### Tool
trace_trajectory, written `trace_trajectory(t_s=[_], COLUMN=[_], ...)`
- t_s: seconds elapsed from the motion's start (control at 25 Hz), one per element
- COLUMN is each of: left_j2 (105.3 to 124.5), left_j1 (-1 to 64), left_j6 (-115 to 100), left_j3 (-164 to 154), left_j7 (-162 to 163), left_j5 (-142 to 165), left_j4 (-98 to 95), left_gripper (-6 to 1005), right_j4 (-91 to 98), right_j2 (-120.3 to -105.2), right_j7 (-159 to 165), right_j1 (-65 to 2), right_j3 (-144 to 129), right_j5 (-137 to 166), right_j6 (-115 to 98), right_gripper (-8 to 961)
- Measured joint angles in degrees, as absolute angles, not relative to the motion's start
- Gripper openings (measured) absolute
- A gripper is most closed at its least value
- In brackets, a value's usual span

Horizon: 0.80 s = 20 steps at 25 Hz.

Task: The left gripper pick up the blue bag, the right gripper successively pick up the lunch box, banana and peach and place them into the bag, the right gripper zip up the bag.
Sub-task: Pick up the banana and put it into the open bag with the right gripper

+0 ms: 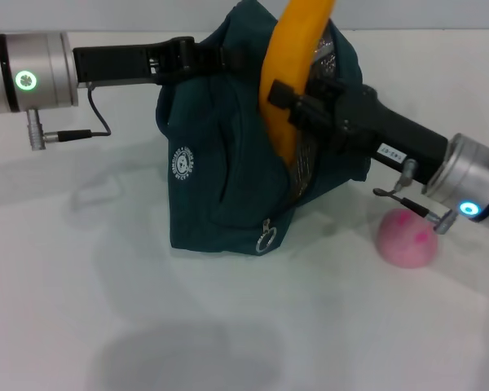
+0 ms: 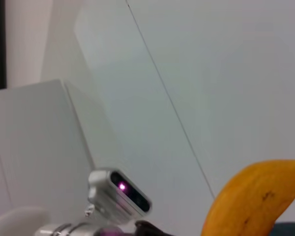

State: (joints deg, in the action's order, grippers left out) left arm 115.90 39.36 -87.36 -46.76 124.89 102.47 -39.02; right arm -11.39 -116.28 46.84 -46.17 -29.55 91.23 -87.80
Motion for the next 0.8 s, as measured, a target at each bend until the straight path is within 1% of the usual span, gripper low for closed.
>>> trace_trajectory(t_s=[0.2,0.6,0.8], left_j2=[115.68,115.39,115.4], left_j1=[39.22,39.3,39.31], left_j6=[-87.35,-87.14,-86.79], left_j3=[-46.76,-46.67,-46.67], left_j7=[125.05,125.32,125.39], left_j5=[102.47,102.47,102.47], left_j4=[-39.02,-39.02,-39.02], left_gripper=[61,61,61], right_j4=[-11.59,-11.55,-11.07], right_j2=[-116.28,-116.28,-116.28], right_j7=[46.84,47.04,48.1], right_j1=[-45.73,-44.83,-44.42], right_j3=[-25.2,-24.98,-25.52], right_j5=[95.85,98.31,98.85], right_j6=[-86.01,-87.09,-87.39], right_gripper=[416,415,506])
